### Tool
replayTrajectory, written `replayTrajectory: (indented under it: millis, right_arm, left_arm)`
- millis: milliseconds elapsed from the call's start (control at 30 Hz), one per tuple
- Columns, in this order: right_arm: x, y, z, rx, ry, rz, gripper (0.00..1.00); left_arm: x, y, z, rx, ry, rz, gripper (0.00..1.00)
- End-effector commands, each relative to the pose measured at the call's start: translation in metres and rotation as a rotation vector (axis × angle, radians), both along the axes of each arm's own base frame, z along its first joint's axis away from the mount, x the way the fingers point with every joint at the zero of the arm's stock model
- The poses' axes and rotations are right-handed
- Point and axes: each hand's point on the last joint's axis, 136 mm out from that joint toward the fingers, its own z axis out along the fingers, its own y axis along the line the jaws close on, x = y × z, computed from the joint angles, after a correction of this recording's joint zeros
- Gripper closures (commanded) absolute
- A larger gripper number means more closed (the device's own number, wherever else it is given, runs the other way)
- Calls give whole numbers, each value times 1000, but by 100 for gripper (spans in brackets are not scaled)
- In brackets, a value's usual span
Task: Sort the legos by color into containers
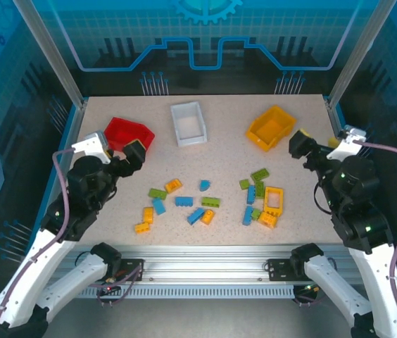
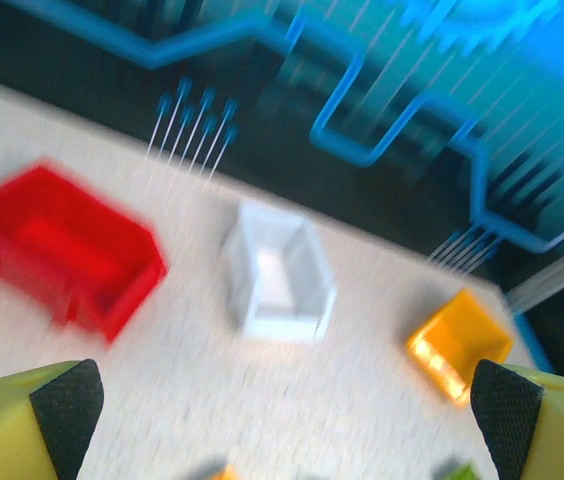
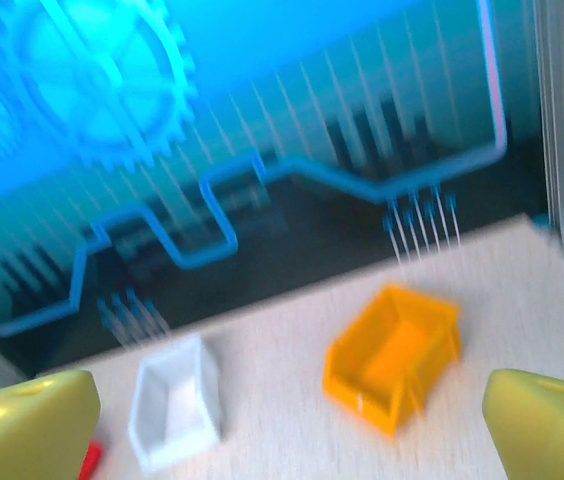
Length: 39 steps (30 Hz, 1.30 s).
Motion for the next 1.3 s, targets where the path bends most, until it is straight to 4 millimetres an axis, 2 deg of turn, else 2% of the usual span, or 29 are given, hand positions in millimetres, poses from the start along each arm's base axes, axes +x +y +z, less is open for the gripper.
replayTrajectory:
  millis: [0,100,167,233,367,467,567,733,900,1067,1167,1267]
  right_arm:
    - [-18,8,-78,25,402,16,1]
    - [-14,18,-92,-15,503,58,4]
    - [-7,28,-99,-19,544,98,7]
    - [3,42,-102,1,569,154,9]
    - [23,67,-101,32,562,246,9]
    - [35,79,-94,40,543,295,9]
    - [41,98,-79,74,471,389,8]
    - [40,130,-53,112,344,555,4]
    - [36,151,-45,164,297,663,4]
    - [32,155,-50,169,305,683,4]
    - [31,156,-56,175,322,683,5]
    - [30,157,-62,179,337,680,5]
  left_arm:
    - [-16,4,-53,11,324,47,1]
    - [-7,19,-63,65,417,122,1]
    - [6,29,-76,-17,503,148,4]
    - [25,40,-88,-154,576,174,10]
    - [65,62,-96,-200,599,240,16]
    - [97,79,-114,-236,636,293,19]
    - [124,94,-134,-322,670,319,31]
    - [155,116,-159,-331,705,357,31]
    - [169,124,-194,-293,806,371,31]
    - [184,131,-220,-296,832,362,35]
    - [191,132,-234,-284,873,343,46]
    - [196,133,-238,-267,881,330,55]
